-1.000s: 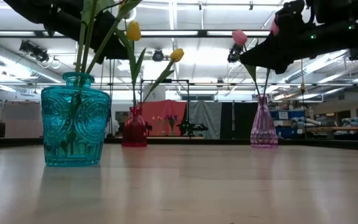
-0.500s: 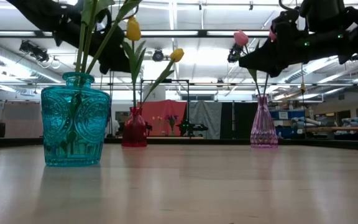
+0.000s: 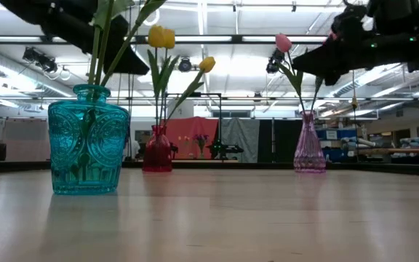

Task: Sort flowers into vase by color
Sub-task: Return to Home Position

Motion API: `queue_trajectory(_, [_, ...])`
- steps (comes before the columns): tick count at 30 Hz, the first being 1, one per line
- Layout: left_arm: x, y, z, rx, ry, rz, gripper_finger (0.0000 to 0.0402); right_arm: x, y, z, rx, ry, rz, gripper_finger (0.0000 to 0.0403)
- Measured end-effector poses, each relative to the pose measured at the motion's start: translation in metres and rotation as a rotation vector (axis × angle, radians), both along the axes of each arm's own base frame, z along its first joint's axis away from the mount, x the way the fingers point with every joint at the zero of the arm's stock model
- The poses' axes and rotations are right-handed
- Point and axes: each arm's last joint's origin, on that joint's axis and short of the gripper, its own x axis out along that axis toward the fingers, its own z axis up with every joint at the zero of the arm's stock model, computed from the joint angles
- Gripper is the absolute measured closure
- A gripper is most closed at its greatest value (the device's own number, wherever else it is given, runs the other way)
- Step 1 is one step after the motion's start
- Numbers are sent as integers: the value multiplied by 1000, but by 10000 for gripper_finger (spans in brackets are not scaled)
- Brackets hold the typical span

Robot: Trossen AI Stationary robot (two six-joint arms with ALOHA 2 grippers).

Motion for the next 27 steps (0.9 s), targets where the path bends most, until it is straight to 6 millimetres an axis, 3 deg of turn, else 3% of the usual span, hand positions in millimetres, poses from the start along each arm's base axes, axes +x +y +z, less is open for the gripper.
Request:
queue_trajectory(9, [-35,-29,-1,91,-151,2,261,-31,6,-11,-28,-127,25,280])
queue_trajectory(19, [-65,-54,-10,221,-412,-18,261,-48,16,-24,53,-221,125,280])
queue_trajectory(27, [-82,-72,-25,118,-700,-80,262,-59,22,-28,8,-287,159,280])
